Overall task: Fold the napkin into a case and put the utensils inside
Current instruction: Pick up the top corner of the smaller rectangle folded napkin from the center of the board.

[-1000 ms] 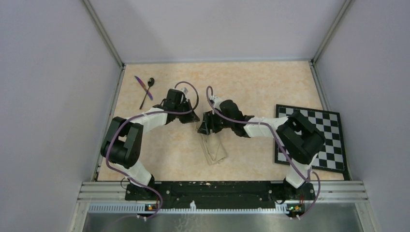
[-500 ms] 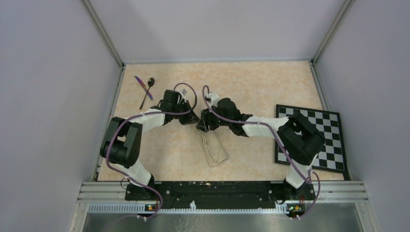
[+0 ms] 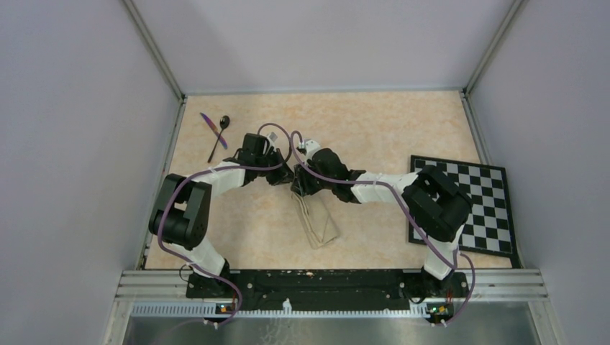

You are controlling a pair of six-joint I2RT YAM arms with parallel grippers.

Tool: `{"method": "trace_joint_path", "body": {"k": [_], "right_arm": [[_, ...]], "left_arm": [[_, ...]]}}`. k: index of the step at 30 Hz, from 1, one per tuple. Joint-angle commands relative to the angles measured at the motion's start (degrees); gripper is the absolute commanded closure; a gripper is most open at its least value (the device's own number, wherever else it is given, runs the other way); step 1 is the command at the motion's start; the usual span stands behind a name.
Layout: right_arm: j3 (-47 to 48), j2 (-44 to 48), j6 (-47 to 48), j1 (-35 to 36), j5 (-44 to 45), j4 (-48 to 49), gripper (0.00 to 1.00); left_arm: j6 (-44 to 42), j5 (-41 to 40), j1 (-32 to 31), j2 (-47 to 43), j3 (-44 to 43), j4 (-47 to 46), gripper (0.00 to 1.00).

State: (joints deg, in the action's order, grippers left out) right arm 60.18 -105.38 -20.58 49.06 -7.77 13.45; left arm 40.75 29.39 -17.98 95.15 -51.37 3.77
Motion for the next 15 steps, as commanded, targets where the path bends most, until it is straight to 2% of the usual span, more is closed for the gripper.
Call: {"method": "trace_joint_path", "body": {"k": [1, 7, 12, 15], "right_arm": [[2.5, -0.5, 0.2, 1.4, 2.8, 0.9, 0.61], [2.8, -0.8, -1.3, 1.8, 3.6, 1.2, 0.65], [3.3, -1.0, -1.4, 2.9, 5.1, 1.1, 0.58], [3.6, -1.5, -1.7, 3.1, 5.9, 0.7, 0.62]], "left_arm": [[0.8, 1.3, 0.1, -1.2, 0.2, -2.1, 1.00], [1.2, 1.1, 0.1, -1.4, 0.4, -2.2, 1.00], [1.5, 1.2, 0.1, -1.3, 0.3, -2.3, 1.00], [1.6, 1.2, 0.1, -1.3, 0.4, -2.5, 1.00]]}}
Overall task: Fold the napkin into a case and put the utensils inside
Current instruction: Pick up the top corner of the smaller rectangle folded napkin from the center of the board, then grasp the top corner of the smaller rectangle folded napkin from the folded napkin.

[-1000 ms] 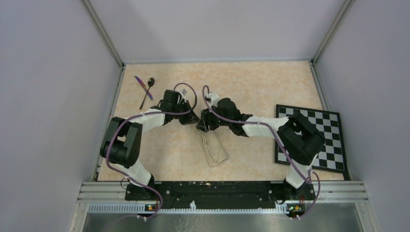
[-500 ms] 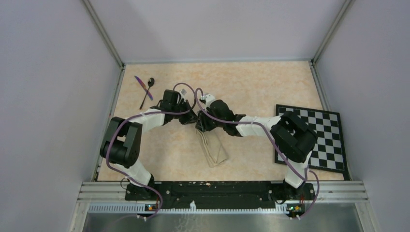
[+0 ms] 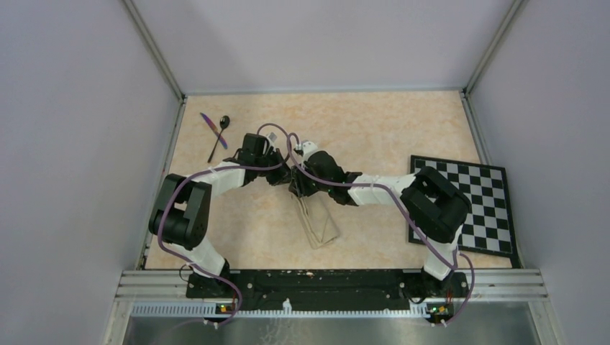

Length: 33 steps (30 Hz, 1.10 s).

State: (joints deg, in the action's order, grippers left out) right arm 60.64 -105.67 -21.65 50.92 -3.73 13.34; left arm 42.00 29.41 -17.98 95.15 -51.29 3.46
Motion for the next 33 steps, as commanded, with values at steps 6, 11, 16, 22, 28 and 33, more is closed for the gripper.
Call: {"method": "trace_joint_path", "body": {"k": [6, 11, 16, 22, 28, 33], "right_arm": [[2.6, -1.0, -1.7, 1.4, 5.1, 0.3, 0.99], [2.4, -0.4, -2.9, 1.3, 5.3, -0.4, 1.00], [1.9, 1.5, -5.4, 0.8, 4.0, -1.5, 1.00], [0.6, 2.6, -10.4, -1.5, -0.9, -1.5, 1.00], [-0.7, 3.4, -14.1, -3.8, -6.3, -0.3, 1.00], [-1.9, 3.7, -16.1, -5.8, -9.4, 0.7, 1.00]], "left_arm": [[0.2, 0.9, 0.2, -1.9, 0.5, -1.8, 1.00], [-0.7, 0.5, 0.1, -3.2, 0.6, -0.9, 0.98], [-3.1, -2.9, 0.1, -7.1, 1.0, 0.6, 0.57], [-5.4, -10.7, 0.3, -13.2, 4.5, 0.9, 0.19], [-7.1, -15.2, -1.0, -21.3, 17.9, -13.0, 0.33], [-12.9, -30.5, -10.2, -21.9, 18.1, -13.5, 0.37]]}}
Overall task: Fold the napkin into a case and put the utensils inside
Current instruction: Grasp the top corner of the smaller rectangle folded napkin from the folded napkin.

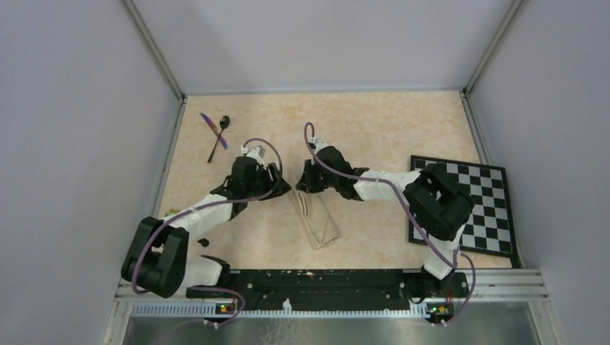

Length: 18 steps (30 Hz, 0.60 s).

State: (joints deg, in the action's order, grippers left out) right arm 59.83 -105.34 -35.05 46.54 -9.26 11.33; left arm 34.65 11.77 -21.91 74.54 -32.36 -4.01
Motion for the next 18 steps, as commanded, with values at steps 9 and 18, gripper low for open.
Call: {"method": "trace_joint_path", "body": {"k": [9, 18], "right_arm": [[-1.6, 4.1, -3.2, -2.6, -5.5, 3.6, 1.00], [-1.8, 3.8, -3.5, -2.8, -6.8, 5.1, 1.00]], "left_arm": [[-7.8, -18.2, -10.1, 5.5, -7.4, -0.6, 0.63], [-10.4, -17.9, -11.3, 8.7, -9.1, 0.1, 0.68]]}}
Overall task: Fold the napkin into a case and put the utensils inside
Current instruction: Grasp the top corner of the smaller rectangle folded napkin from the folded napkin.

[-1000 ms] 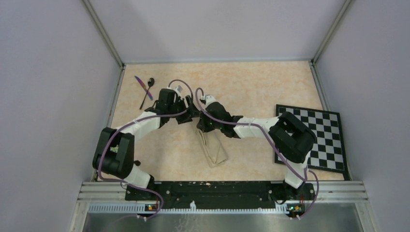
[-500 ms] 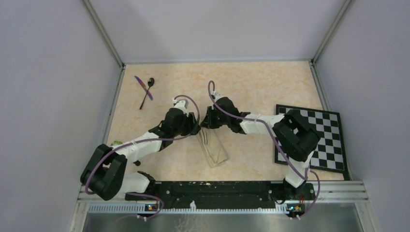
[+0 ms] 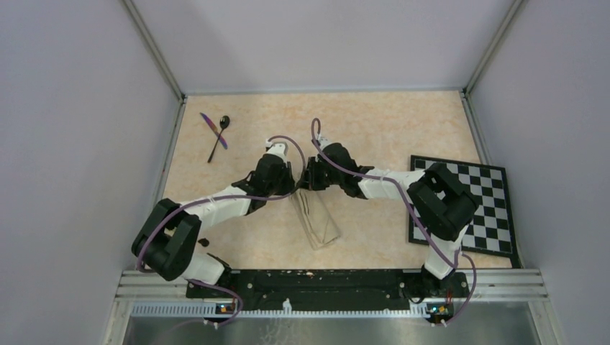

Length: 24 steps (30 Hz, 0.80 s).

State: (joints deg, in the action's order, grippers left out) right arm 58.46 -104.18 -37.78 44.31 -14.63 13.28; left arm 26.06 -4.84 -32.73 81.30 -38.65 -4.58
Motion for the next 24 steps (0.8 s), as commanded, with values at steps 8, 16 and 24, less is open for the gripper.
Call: {"method": "trace_joint_path", "body": {"k": [8, 16, 24], "right_arm": [[-0.4, 2.4, -0.9, -0.6, -2.2, 3.7, 1.00], [-0.8, 2.6, -0.7, -0.7, -2.7, 3.9, 1.00], [-1.3, 2.8, -0.6, -1.0, -2.9, 4.1, 1.00]], "left_arm": [[-2.7, -4.4, -2.6, 7.5, -6.6, 2.7, 0.66], [-3.7, -10.4, -5.4, 10.7, -9.9, 6.8, 0.64], [-3.5, -12.9, -6.4, 13.2, -11.5, 9.6, 0.67]]}}
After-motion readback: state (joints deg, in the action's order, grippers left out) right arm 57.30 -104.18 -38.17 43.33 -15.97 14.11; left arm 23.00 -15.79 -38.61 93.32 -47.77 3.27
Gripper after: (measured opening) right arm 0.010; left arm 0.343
